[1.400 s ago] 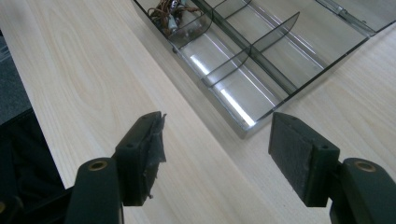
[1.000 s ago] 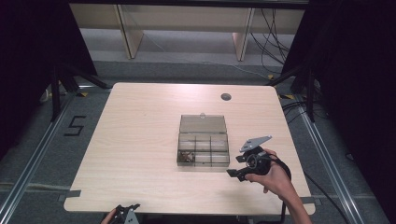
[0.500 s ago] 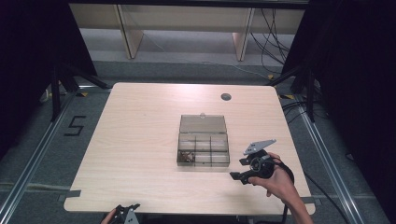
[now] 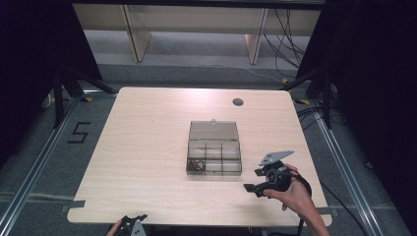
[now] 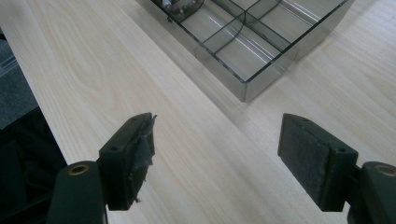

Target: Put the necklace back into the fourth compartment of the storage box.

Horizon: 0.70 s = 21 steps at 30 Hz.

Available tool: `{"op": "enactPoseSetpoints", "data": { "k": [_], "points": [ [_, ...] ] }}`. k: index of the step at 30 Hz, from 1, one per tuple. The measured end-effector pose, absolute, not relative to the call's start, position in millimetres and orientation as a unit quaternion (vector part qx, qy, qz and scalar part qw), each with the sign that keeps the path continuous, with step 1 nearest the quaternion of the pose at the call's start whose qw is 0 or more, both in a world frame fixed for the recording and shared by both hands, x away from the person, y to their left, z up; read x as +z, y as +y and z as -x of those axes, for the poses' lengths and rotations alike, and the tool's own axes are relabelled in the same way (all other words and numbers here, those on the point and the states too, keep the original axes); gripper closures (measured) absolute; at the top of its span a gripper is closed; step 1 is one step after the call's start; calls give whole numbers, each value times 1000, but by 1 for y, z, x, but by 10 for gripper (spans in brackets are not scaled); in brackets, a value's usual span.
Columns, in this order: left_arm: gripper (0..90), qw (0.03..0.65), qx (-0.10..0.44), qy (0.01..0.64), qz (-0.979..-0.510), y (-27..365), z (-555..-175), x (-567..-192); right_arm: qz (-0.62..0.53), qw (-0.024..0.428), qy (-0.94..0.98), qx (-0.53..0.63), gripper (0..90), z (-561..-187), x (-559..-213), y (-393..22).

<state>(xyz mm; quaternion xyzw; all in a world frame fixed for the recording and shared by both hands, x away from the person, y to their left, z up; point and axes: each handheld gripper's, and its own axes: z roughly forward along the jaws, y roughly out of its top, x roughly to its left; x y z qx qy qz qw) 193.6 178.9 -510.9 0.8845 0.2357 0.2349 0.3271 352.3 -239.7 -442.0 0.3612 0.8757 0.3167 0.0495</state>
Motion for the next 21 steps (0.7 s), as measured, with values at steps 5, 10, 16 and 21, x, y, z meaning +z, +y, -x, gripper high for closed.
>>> {"op": "enactPoseSetpoints", "data": {
  "k": [5,10,16,21],
  "points": [
    [155,333,235,241,-880,179,-194,-512,-358,47,875,323,268,-351,-446,-243],
    [155,333,231,239,-883,178,-194,-511,-361,50,868,336,257,-347,-449,-246],
    [155,331,234,239,-883,179,-194,-511,-368,43,867,332,250,-342,-453,-252],
    [155,340,233,245,-877,178,-193,-512,-380,34,864,329,245,-336,-456,-251]
  ]
}}
